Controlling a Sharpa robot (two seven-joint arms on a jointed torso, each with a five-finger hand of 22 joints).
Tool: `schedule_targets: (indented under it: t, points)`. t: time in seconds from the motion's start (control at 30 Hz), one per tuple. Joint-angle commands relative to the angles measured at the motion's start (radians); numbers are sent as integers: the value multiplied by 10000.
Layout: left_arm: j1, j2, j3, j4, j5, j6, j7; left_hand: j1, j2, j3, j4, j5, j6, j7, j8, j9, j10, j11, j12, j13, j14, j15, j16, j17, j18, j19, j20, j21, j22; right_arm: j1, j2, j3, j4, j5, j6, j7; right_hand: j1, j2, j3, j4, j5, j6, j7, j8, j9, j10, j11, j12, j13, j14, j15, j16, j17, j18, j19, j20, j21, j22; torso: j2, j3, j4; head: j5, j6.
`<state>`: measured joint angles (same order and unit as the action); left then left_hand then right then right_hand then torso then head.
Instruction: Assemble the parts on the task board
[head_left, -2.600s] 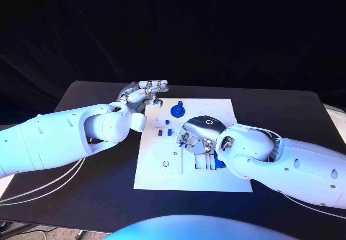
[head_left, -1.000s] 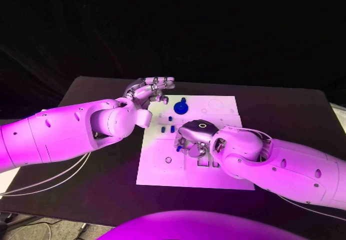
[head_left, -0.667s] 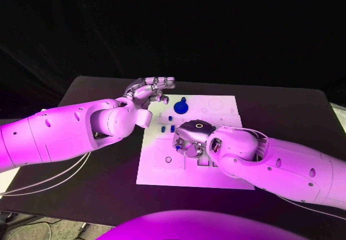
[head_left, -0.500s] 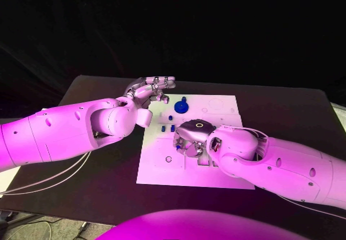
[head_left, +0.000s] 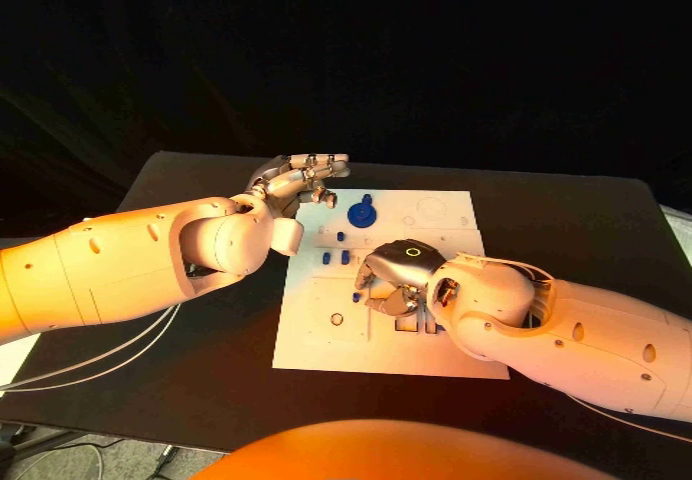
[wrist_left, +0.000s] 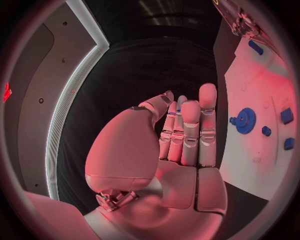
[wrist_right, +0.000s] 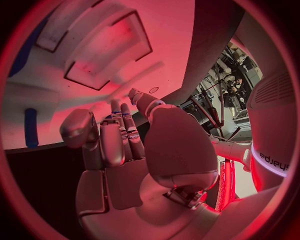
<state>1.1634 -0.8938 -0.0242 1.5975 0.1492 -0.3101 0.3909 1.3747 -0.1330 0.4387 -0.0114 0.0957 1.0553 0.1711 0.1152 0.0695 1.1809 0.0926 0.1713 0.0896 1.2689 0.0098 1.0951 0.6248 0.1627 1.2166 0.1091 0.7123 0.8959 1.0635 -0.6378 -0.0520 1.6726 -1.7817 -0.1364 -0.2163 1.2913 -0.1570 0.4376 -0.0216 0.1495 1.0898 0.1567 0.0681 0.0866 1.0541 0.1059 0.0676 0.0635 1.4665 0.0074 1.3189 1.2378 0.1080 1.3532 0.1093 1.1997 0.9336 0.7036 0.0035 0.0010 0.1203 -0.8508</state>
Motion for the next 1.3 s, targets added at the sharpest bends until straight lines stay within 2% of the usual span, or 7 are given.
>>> schedule_targets:
  t: [0.03,0.23,0.5,0.83,0.97,1.13,1.3]
  points:
    - [1,1,6,8,-13,206,5,-19,109,-76,-1,0,-51,-3,29,-11,-59,7,74,15,-109,0,-57,-27,122,-79,12,-92,-35,27,-344,142,409,-129,-579,-114,73,-94,-92,-8,67,-97,4,-55,-25,-54,-29,76,15,365,41,-56,-4,120,-65,-21,-39,-20,5,0,-5,-46,60]
    - [0,-20,6,0,-13,202,-5,-19,109,-76,-1,0,-51,-3,29,-11,-59,7,74,15,-109,0,-57,-27,122,-79,12,-92,-35,420,-1133,337,808,2,-738,-262,217,-92,-255,-39,88,-452,-126,-80,-128,-264,-50,138,3,399,19,-18,12,110,-10,-9,-22,17,-3,-13,-29,-145,152]
    - [0,-36,6,35,-14,229,-22,-19,109,-76,-1,0,-51,-3,29,-11,-59,7,74,15,-109,0,-57,-27,122,-79,12,-92,-35,857,-1886,391,669,79,-492,-535,309,-37,-370,-27,48,-563,-318,-64,-157,-330,-25,180,9,409,47,-35,-33,78,87,28,69,161,0,-15,-28,-322,274]
    - [0,-29,6,51,-29,294,-47,1,130,-82,-12,4,-59,-2,33,-10,-72,8,89,17,-120,2,-59,-41,123,-83,14,-113,-50,936,-1876,393,338,-30,21,-654,451,3,-512,-21,-94,-647,-448,-58,-171,-504,-172,128,-5,421,-134,-48,-72,96,130,-82,65,151,-1,-14,7,-405,324]
    - [0,-33,5,39,-34,300,-57,1,130,-82,-12,4,-59,-2,33,-10,-72,8,89,17,-120,2,-59,-41,123,-83,14,-113,-50,929,-1793,390,276,-35,316,-613,510,99,-511,10,-113,-483,-379,-11,-141,-155,-223,323,32,421,-119,-86,-133,73,162,-117,68,164,15,4,-1,-362,292]
    - [0,-34,5,42,-36,302,-71,1,130,-82,-12,4,-59,-2,33,-10,-72,8,89,17,-120,2,-59,-41,123,-83,14,-113,-50,918,-1749,383,261,0,643,-559,516,131,-463,35,-102,-350,-332,3,-123,131,-244,451,20,424,-117,-105,-171,70,190,-109,75,178,8,-16,-5,-356,272]
    - [0,-28,5,48,-41,306,-84,1,130,-82,-12,4,-59,-2,33,-10,-72,8,89,17,-120,2,-59,-41,123,-83,14,-113,-50,910,-1750,380,258,19,849,-524,512,129,-419,50,-96,-199,-300,36,-100,297,-249,503,8,426,-120,-113,-192,68,205,-111,73,179,10,-6,-4,-330,239]
